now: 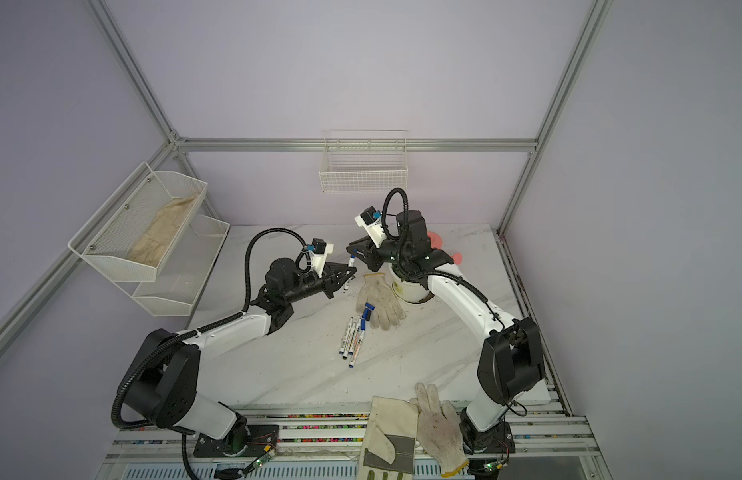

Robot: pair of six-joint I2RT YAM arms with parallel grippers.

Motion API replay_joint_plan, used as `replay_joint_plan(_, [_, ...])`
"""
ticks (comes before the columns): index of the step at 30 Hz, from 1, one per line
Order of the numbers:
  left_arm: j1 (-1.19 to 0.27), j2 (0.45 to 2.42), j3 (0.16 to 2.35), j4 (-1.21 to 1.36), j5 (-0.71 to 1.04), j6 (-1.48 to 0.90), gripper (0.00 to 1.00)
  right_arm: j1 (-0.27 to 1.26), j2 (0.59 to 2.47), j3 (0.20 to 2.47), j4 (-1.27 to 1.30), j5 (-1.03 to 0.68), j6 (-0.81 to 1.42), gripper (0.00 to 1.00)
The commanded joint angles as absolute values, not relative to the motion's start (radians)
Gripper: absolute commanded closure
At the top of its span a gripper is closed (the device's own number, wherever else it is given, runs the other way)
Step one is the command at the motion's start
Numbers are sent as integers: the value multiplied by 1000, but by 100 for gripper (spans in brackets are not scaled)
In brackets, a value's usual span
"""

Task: Insert the pens into the pen caps
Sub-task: 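Push the cap further down the marker with the right gripper, then open the right gripper and lower the capped marker with the left gripper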

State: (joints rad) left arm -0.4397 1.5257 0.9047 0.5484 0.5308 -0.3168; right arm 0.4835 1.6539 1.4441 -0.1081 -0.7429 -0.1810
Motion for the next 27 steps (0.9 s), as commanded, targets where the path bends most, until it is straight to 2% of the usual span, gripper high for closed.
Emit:
replay_joint_plan(1, [-281, 1423, 1044, 882, 81, -412, 100, 506, 1720, 1361, -580, -797, -278, 99])
replay_joint_plan(8, [-283, 1443, 1071, 902, 120, -443, 100, 544, 1803, 1405, -585, -747, -241, 98])
replay_joint_plan(18, [-281, 1498, 1110, 1031, 115, -611, 100, 545, 1758, 1380, -535, -612, -239, 97])
replay_joint_plan(27, [-319, 1499, 1046, 928, 124, -562, 100, 484, 1725, 1452, -459, -620, -163, 94])
